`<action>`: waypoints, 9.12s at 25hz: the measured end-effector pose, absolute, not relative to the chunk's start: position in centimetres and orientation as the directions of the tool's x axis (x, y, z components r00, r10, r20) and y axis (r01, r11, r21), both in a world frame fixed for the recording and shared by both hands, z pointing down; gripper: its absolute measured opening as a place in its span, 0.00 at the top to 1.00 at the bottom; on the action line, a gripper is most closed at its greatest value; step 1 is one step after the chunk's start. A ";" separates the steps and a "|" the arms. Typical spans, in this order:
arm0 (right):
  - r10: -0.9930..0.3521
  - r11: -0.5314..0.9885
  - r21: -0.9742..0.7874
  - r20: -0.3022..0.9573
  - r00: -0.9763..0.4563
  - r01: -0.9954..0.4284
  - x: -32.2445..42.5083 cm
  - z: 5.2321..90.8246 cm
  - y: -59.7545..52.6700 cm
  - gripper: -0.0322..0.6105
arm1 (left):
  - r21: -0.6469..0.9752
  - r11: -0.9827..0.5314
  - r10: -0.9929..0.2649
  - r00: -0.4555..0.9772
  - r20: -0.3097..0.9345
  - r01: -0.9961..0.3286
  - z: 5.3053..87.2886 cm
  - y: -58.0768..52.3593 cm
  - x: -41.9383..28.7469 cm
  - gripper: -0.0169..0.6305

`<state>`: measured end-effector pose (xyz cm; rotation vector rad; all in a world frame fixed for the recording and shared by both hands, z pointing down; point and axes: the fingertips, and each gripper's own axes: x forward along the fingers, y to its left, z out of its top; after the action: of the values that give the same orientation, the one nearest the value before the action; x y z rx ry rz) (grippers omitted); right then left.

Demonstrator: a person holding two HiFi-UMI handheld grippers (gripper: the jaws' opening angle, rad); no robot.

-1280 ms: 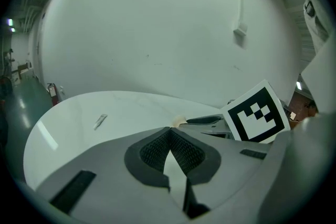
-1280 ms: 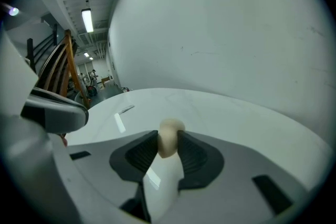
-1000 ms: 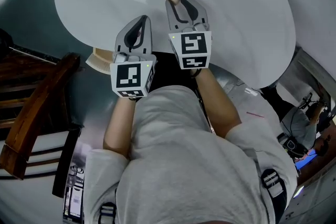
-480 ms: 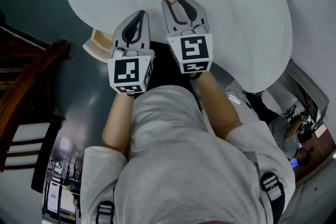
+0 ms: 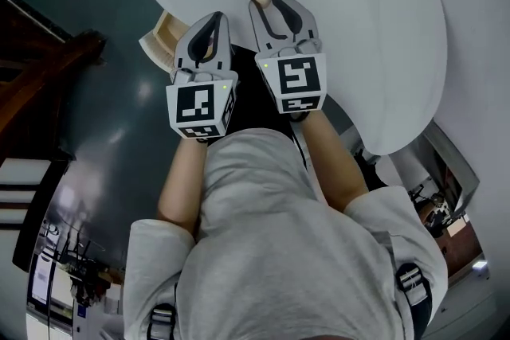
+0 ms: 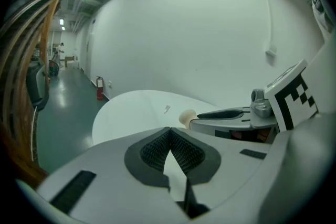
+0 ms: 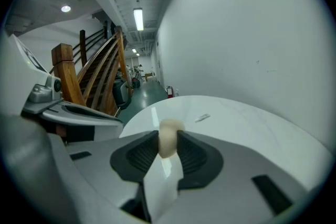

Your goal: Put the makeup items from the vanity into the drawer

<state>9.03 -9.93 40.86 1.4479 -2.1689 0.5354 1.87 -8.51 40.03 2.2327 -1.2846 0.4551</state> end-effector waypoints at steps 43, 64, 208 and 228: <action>-0.402 0.652 -0.205 0.723 -0.562 -0.730 -11.3 55.8 -0.5 0.76 | 0.263 -0.109 -0.721 0.258 0.643 -0.959 52.3 -0.8 -18.0 0.96; -0.295 0.663 -0.243 0.784 -0.546 -0.708 -12.9 62.1 0.0 0.76 | 0.204 -0.131 -0.752 0.231 0.618 -0.970 54.6 -1.6 -19.9 0.96; -0.670 0.247 -0.252 0.653 -0.353 -0.936 21.8 42.8 -21.1 0.93 | 0.082 -0.616 -0.433 0.424 0.795 -0.783 47.4 -27.2 13.8 0.81; -0.666 0.240 -0.256 0.658 -0.351 -0.936 23.7 43.4 -21.4 0.93 | 0.075 -0.643 -0.320 0.356 0.878 -0.763 50.9 -28.0 14.4 0.84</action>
<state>23.69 -21.38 43.39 1.4672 -2.1042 0.8808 14.38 -28.04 50.85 2.1450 -0.9393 1.2312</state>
